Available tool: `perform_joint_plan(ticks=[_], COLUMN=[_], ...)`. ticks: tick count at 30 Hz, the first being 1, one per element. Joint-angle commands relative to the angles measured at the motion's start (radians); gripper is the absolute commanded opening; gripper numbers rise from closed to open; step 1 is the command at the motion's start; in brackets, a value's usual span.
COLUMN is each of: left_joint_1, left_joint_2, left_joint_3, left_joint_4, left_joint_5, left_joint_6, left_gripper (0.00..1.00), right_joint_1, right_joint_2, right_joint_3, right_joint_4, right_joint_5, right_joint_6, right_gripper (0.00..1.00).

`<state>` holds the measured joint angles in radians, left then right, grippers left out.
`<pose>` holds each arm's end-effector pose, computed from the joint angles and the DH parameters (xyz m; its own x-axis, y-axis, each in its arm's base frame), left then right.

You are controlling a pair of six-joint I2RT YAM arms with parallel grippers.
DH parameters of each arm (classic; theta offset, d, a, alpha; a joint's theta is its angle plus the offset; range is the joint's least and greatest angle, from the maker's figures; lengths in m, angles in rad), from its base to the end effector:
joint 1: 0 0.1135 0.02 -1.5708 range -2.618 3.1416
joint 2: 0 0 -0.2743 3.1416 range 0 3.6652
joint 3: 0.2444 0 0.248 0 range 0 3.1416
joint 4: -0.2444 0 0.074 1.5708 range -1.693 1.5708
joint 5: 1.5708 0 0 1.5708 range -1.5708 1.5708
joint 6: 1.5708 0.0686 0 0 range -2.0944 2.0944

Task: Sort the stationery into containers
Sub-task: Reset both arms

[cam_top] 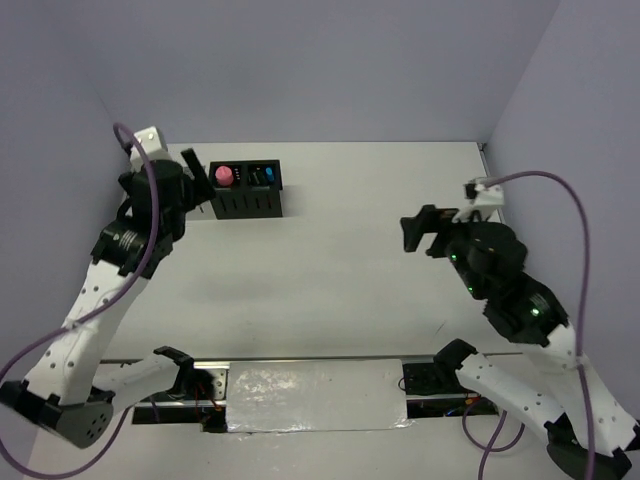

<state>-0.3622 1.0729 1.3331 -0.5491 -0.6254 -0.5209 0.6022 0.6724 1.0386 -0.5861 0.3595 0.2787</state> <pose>0.2296 -0.0441 0.4375 -0.1129 -0.3887 -0.9144 -0.3386 0.8803 -0.3324 0.1319 0.0614 0.3964 -0.2409 0.1469 -0.9594 -0.1883 0.9626 0.1947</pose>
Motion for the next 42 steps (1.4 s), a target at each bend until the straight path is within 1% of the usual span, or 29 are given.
perform_joint_plan(ticks=[1,2,7,8,11,15,20,23,27,42], left_joint_1=[-0.001,-0.001,-0.001,-0.001,-0.001,-0.001,-0.001,-0.003,-0.003,-0.001], left_joint_2=[-0.1,-0.17,-0.358,-0.375,-0.439,-0.519,-0.652,-0.669,-0.647,-0.648], left_joint_3=[-0.084,-0.1,-0.127,-0.126,-0.127,-0.164,-0.18,-0.157,-0.13,-0.141], left_joint_4=[-0.213,-0.218,-0.299,-0.316,-0.396,-0.486,-0.491,-0.508,-0.529,-0.523], left_joint_5=[-0.051,-0.068,-0.079,-0.065,-0.053,-0.05,-0.023,-0.025,-0.036,-0.03], left_joint_6=[0.001,0.012,0.041,0.042,0.048,0.036,0.039,0.039,0.05,0.047], left_gripper=[0.99,0.99,0.99,0.99,0.99,0.99,0.99,0.99,0.99,0.99], right_joint_1=[-0.002,0.002,0.015,0.015,0.015,0.015,0.015,0.013,0.016,0.013], right_joint_2=[-0.06,-0.066,-0.12,-0.134,-0.164,-0.23,-0.241,-0.258,-0.263,-0.257], right_joint_3=[0.15,0.191,0.253,0.259,0.255,0.233,0.232,0.212,0.187,0.156], right_joint_4=[-0.21,-0.257,-0.357,-0.395,-0.438,-0.449,-0.474,-0.471,-0.452,-0.406], right_joint_5=[0.179,0.193,0.203,0.21,0.225,0.216,0.214,0.219,0.214,0.18], right_joint_6=[-0.022,-0.015,-0.013,-0.012,-0.006,-0.012,0.004,0.016,0.019,0.024], right_gripper=[1.0,1.0,1.0,1.0,1.0,1.0,1.0,1.0,1.0,1.0])
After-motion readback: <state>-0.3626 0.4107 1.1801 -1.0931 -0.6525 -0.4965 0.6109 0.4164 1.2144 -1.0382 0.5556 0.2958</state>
